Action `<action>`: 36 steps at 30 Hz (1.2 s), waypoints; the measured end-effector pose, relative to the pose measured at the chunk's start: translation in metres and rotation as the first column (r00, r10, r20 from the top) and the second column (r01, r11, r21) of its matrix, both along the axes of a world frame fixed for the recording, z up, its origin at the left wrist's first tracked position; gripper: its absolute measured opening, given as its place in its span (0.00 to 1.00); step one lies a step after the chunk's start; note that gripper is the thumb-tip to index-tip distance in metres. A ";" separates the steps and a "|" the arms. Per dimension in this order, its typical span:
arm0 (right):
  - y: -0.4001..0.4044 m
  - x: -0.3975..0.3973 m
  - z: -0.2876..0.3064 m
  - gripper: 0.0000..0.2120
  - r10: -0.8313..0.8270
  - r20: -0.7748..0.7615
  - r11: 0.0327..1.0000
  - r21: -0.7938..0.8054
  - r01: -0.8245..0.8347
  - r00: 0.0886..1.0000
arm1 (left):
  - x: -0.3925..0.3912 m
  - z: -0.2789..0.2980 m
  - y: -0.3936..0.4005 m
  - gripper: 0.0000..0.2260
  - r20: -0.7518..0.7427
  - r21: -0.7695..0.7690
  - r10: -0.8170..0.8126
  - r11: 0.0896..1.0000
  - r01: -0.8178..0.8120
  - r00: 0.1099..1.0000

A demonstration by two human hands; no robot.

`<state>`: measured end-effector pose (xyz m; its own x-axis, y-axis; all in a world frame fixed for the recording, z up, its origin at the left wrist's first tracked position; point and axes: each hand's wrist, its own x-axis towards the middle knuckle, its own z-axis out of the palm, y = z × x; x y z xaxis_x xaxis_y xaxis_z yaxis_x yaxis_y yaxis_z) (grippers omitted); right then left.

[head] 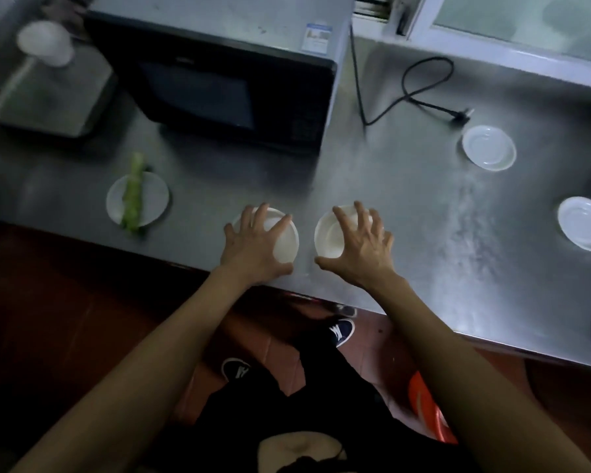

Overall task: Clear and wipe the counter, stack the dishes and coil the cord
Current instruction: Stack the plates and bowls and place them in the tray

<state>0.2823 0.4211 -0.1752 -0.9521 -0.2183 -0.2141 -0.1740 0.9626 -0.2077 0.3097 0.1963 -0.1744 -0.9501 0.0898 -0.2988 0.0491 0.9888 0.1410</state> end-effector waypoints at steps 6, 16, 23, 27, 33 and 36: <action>-0.095 0.036 0.017 0.51 0.126 -0.058 0.992 -0.013 -0.127 0.990 | 0.061 0.013 -0.095 0.45 -0.038 0.003 0.131 0.991 -0.131 0.991; -0.247 0.063 0.049 0.49 0.377 -0.102 0.921 -0.065 -0.385 0.921 | 0.141 0.043 -0.232 0.46 -0.099 -0.029 0.391 0.918 -0.396 0.915; -0.331 0.057 0.055 0.47 0.539 -0.097 0.831 -0.103 -0.547 0.837 | 0.181 0.045 -0.296 0.46 -0.119 -0.007 0.581 0.810 -0.586 0.805; -0.376 0.039 0.045 0.48 0.573 -0.099 0.804 -0.126 -0.581 0.814 | 0.180 0.038 -0.328 0.46 -0.076 -0.005 0.636 0.770 -0.638 0.768; -0.434 -0.010 0.035 0.48 0.590 -0.064 0.789 -0.169 -0.591 0.805 | 0.125 0.031 -0.392 0.45 -0.034 -0.078 0.623 0.778 -0.624 0.781; -0.455 -0.048 0.032 0.50 0.586 -0.029 0.797 -0.157 -0.583 0.810 | 0.080 0.036 -0.425 0.45 -0.068 -0.098 0.592 0.797 -0.595 0.803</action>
<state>0.2343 -0.0344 -0.1430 -0.6292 -0.7627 -0.1495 -0.6875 0.6359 -0.3507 0.3894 -0.2284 -0.1385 -0.8157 -0.5260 -0.2407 -0.5498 0.8343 0.0399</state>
